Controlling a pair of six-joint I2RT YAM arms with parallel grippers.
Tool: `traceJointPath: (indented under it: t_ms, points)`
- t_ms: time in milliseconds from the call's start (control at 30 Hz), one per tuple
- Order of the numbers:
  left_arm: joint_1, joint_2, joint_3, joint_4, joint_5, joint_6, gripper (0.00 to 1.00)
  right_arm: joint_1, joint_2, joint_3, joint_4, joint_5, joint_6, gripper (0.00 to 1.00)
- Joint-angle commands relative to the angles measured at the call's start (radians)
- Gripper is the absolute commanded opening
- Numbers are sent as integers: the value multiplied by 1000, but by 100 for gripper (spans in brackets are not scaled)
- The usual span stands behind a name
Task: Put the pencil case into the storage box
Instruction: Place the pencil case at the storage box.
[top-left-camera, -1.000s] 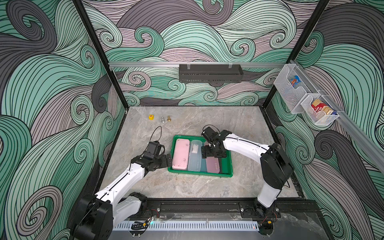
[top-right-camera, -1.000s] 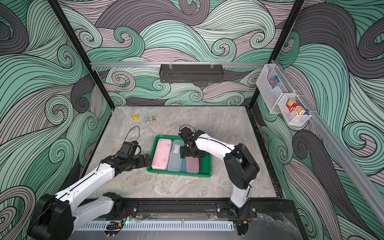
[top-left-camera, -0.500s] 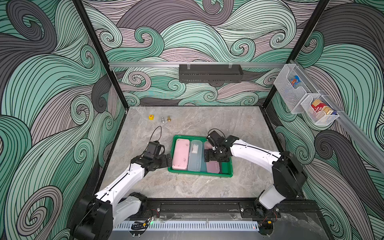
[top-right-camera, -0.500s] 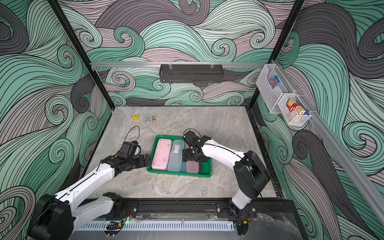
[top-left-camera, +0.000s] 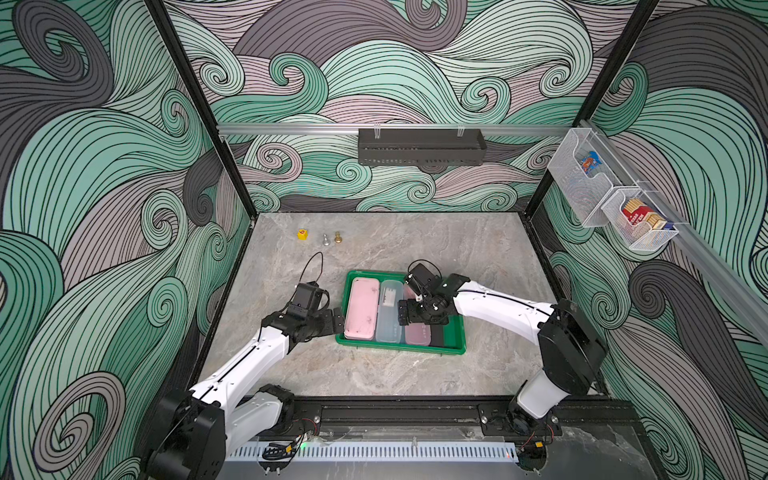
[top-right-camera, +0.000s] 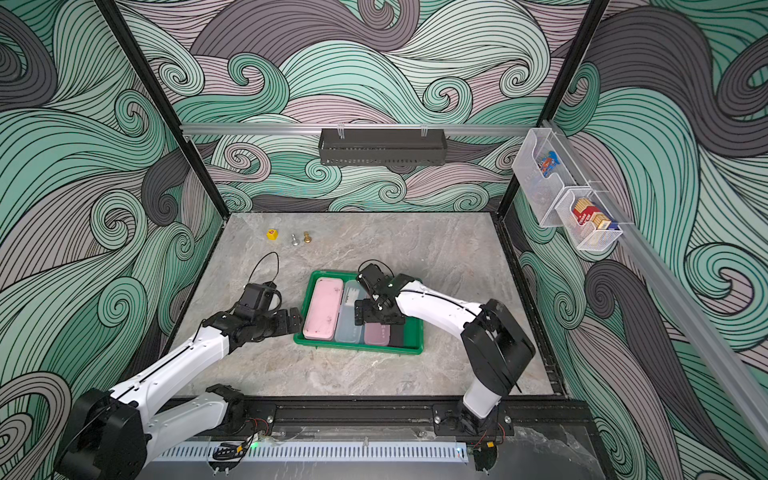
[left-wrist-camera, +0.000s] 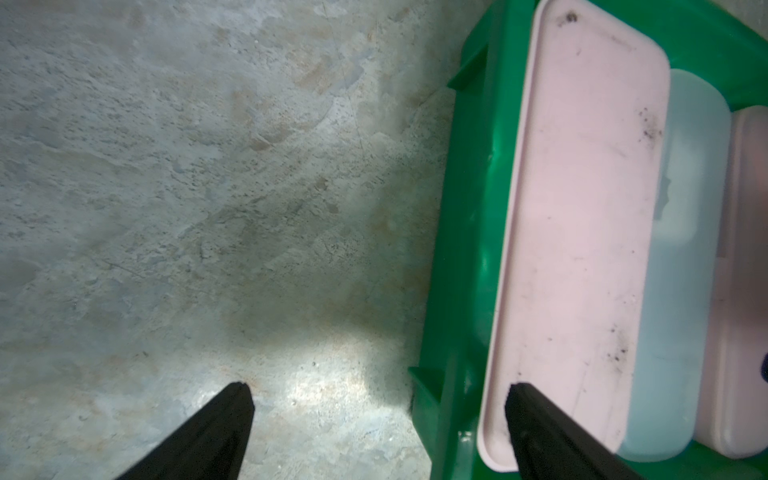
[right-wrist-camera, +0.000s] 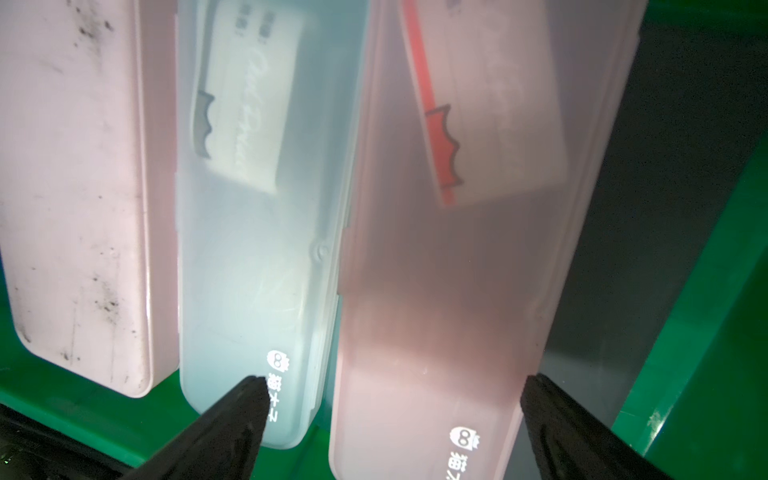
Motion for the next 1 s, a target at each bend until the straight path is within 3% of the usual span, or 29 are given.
traceJointPath:
  t_ms: [0, 233, 367, 767, 967]
  points:
    - [7, -22, -10, -14, 0, 12, 99, -33, -52, -16, -8, 38, -28, 99]
    - [7, -20, -8, -13, 3, 13, 99, -169, -6, 57, -18, 27, -158, 99]
    - [7, -16, -6, -14, 0, 13, 99, -215, 66, 118, -18, 14, -206, 94]
    - [9, -22, -2, -11, 1, 3, 99, -315, 274, 250, 26, -18, -286, 88]
    - [9, -35, 69, -62, -5, -5, 99, -347, 340, 350, 31, -46, -308, 87]
